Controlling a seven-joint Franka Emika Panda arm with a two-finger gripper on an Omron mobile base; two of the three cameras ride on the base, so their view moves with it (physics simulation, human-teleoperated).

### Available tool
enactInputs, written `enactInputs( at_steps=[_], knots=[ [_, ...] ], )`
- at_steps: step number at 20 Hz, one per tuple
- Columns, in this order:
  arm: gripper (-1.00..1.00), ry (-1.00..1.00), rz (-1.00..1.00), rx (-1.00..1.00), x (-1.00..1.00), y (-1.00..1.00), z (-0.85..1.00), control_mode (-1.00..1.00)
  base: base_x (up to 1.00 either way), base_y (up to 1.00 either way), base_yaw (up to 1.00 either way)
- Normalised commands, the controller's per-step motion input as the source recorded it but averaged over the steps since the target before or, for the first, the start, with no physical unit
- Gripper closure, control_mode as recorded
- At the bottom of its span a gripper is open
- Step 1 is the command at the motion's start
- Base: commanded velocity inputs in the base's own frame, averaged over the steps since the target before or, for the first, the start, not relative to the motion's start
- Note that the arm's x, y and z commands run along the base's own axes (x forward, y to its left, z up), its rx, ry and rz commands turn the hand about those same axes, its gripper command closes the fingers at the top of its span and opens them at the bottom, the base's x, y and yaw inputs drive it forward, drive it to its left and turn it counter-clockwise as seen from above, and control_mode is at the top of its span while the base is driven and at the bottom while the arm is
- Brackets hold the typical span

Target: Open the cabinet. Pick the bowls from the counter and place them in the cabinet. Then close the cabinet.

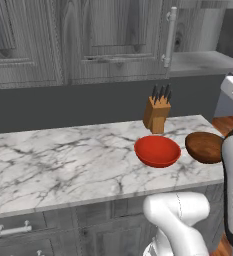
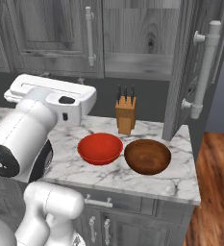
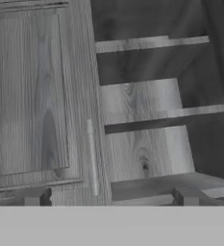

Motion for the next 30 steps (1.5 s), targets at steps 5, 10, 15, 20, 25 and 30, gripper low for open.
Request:
enactInputs(
  at_steps=[5, 10, 15, 20, 25, 30],
  knots=[
    [-1.00, 0.00, 0.10, 0.02, 0.64, 0.29, -0.02, -1.00, 0.00, 0.00, 0.00],
    [-1.00, -0.08, 0.01, -0.11, 0.75, 0.00, -0.06, -1.00, 0.00, 0.00, 0.00],
    [-1.00, -0.10, 0.00, -0.15, 0.78, 0.03, -0.12, -1.00, 0.00, 0.00, 0.00],
    [-1.00, 0.04, 0.00, -0.04, 0.82, 0.12, -0.07, -1.00, 0.00, 0.00, 0.00],
    [-1.00, 0.21, 0.00, 0.04, 0.67, 0.00, 0.00, -1.00, 0.00, 0.00, 0.00],
    [-1.00, 0.14, 0.00, 0.04, 0.56, 0.00, 0.05, -1.00, 0.00, 0.00, 0.00]
  ],
)
